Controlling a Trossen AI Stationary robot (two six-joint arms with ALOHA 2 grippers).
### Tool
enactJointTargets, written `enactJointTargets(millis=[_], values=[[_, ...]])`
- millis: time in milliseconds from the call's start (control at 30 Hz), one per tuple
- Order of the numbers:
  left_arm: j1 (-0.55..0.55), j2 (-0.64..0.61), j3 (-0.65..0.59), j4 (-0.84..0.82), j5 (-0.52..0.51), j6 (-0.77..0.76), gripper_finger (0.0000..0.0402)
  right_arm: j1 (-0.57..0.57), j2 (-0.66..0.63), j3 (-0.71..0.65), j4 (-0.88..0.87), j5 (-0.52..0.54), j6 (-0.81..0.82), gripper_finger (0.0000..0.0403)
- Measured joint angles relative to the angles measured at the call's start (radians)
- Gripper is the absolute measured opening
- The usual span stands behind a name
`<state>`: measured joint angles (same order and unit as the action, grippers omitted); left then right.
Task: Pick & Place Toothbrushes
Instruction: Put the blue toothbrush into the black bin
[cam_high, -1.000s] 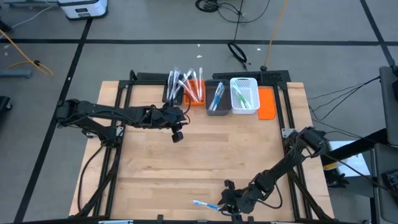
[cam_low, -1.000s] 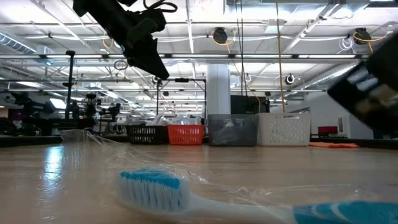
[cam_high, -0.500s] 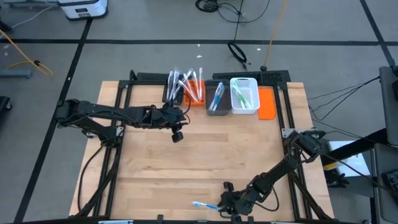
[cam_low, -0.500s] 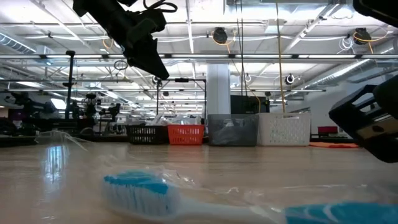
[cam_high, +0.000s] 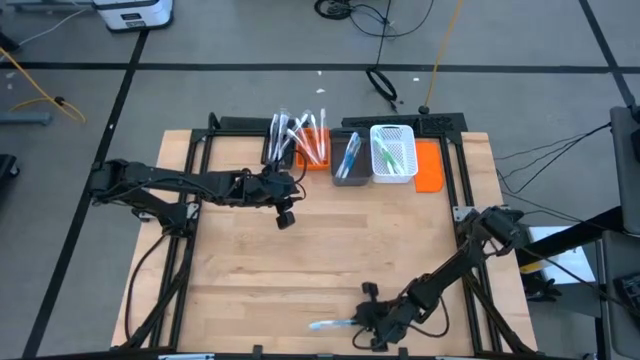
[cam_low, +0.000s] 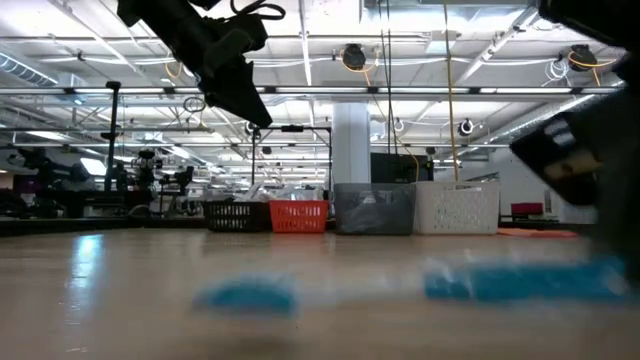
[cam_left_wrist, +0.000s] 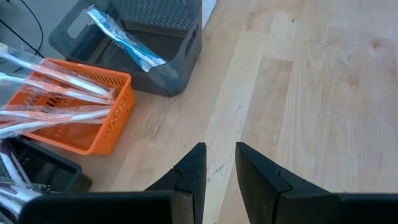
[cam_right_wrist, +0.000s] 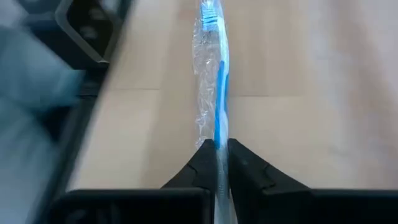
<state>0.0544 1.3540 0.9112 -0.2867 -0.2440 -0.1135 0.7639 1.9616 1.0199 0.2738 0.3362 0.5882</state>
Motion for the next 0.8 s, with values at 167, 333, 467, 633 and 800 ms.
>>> enactJointTargets(millis=[167, 333, 467, 633, 800], values=[[0.000, 0.000, 0.000, 0.005, 0.002, -0.005, 0.0088, 0.003, -0.111, 0.000, -0.191, 0.147, -0.020, 0.0014], [0.000, 0.000, 0.000, 0.020, 0.003, -0.020, 0.0088, 0.001, -0.248, 0.000, -0.407, 0.359, -0.033, 0.0014], [-0.003, 0.000, 0.000, 0.064, 0.009, -0.026, 0.0088, 0.000, -0.362, 0.001, -0.574, 0.556, 0.010, 0.0014], [-0.011, 0.000, 0.000, 0.156, 0.011, -0.025, 0.0088, 0.000, -0.490, 0.001, -0.669, 0.777, -0.005, 0.0014], [-0.020, 0.000, 0.000, 0.304, 0.058, -0.025, 0.0088, -0.019, -0.576, 0.001, -0.666, 0.980, -0.106, 0.0014]])
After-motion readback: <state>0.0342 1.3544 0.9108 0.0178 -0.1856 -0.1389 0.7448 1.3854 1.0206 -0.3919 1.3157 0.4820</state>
